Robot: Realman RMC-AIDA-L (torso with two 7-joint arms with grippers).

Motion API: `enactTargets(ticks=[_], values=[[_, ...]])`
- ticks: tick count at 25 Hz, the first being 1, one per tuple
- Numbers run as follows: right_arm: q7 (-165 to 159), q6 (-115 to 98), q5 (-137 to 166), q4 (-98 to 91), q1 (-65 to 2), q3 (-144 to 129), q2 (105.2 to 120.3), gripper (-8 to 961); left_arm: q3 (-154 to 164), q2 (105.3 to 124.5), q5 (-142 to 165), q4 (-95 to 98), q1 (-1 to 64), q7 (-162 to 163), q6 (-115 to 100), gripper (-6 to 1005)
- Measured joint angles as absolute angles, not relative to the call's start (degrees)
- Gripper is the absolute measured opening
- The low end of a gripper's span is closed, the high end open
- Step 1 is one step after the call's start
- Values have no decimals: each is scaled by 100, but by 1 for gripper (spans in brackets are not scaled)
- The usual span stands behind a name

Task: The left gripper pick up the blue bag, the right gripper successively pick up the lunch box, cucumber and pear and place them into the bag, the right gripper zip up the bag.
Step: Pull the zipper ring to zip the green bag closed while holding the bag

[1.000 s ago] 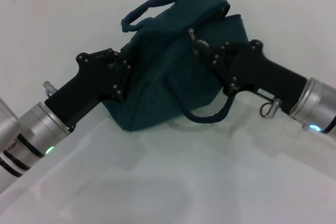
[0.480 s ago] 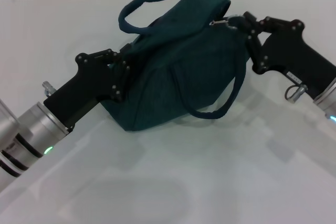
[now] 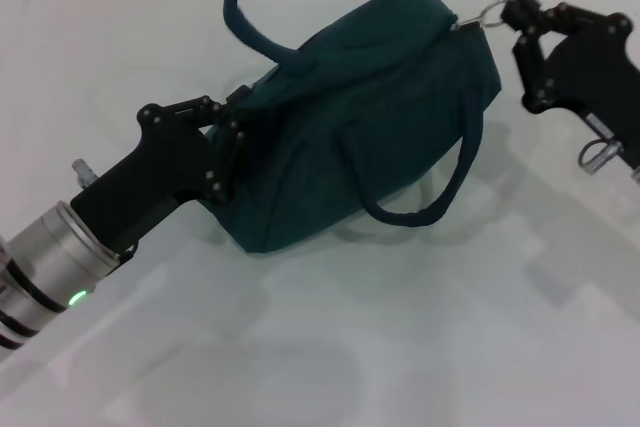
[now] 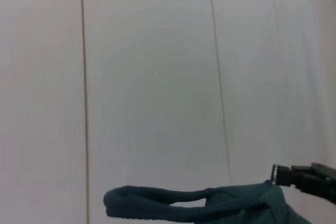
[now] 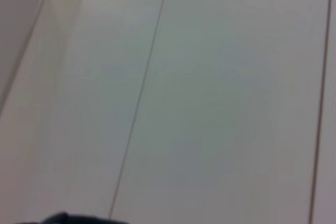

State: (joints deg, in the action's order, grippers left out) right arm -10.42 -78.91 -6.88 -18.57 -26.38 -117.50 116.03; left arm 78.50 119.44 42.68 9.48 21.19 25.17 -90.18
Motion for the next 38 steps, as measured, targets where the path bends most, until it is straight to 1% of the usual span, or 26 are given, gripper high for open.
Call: enactTargets(ticks=[7, 16, 19, 22, 26, 29, 31, 33, 36, 38], values=[[-952, -7944, -688, -1822, -2553, -11395, 11571, 34, 7853, 11764, 4491, 1003, 2117, 3155, -9314, 27], [-960, -7904, -696, -1562, -2573, -11176, 11560, 33, 7818, 11717, 4487, 1008, 2134, 3383, -9335, 17], [-961, -7924, -675, -1580, -2575, -11228, 11566, 32, 7749, 11742, 4378, 1050, 2177, 3760, -9334, 3], [-950, -7940, -636, -1618, -2580, -11284, 11571, 32, 7478, 11877, 4147, 1188, 2185, 4328, -9314, 11], [-954, -7942, -588, -1622, -2591, -11293, 11575, 32, 7454, 11962, 4123, 1365, 2193, 4463, -9335, 36], [-954, -7944, -585, -1634, -2593, -11294, 11581, 31, 7706, 11948, 4242, 1604, 2331, 4843, -9309, 55], [-954, -7945, -583, -1641, -2593, -11294, 11579, 31, 7860, 11873, 4478, 1835, 2540, 5444, -9188, 67], [-954, -7945, -581, -1643, -2593, -11294, 11577, 31, 7867, 11776, 4889, 2138, 2820, 6198, -9022, 149], [-954, -7957, -580, -1649, -2599, -11294, 11575, 31, 7857, 11714, 5291, 2554, 3020, 6932, -8770, 272], [-953, -7978, -579, -1653, -2601, -11294, 11575, 31, 7857, 11709, 5644, 2992, 3126, 7459, -8397, 407]])
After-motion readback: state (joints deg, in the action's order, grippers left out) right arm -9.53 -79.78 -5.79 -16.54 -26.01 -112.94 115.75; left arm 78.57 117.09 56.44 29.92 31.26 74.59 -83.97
